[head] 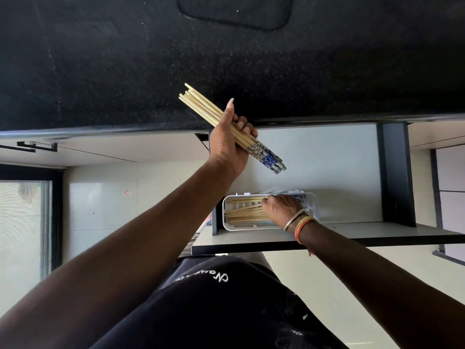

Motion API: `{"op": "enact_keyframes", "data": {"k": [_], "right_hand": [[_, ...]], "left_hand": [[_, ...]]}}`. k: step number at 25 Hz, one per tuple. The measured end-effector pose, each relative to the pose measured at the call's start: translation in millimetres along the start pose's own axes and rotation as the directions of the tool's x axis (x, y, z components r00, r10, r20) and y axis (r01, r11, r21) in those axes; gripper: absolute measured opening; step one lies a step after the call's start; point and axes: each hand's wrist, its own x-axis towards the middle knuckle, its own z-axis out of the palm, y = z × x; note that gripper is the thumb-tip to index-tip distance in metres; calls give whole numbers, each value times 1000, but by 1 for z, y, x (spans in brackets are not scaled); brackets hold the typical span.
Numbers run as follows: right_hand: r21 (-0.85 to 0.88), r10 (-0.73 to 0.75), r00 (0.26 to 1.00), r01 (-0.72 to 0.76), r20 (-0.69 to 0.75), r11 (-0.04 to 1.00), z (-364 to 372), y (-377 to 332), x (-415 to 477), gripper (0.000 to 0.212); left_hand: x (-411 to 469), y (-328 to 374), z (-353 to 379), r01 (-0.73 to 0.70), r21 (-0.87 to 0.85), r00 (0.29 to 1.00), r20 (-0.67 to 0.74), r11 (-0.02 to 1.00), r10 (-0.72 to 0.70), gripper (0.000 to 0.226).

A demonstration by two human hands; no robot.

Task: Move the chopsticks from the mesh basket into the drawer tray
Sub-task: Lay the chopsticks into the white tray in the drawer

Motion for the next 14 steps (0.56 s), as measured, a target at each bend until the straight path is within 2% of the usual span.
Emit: {"op": "enact_keyframes", "data": {"k": [2, 5, 8, 9, 11, 12, 14], "right_hand": [[0, -54, 997, 54, -62, 999, 9, 2, -1, 9], [59, 28, 998, -25, -55, 998, 14, 3, 1, 10], [316, 96, 995, -96, 17, 944, -5, 1, -2, 14], [468, 107, 991, -130, 75, 874, -19, 6, -7, 16], [730, 131, 964, -262, 232, 631, -62, 30, -21, 20], [798, 154, 950, -312, 272, 515, -87, 47, -29, 20], [887, 252, 953, -260, 171, 382, -147, 79, -40, 22]], "left_hand": [[-1, 0, 0, -1, -4, 1000, -5, 1000, 1, 37], [-1, -1, -1, 8, -6, 1000, 5, 1000, -8, 37], [0, 1, 0, 2, -17, 1000, 22, 1000, -2, 36], [-1, 4, 0, 3, -21, 1000, 30, 1000, -3, 36], [0, 11, 5, 6, -1, 999, 32, 1000, -6, 36], [1, 17, 11, -2, 31, 1000, 29, 1000, 1, 36], [4, 33, 31, -60, 131, 997, 55, 990, 53, 40]]}}
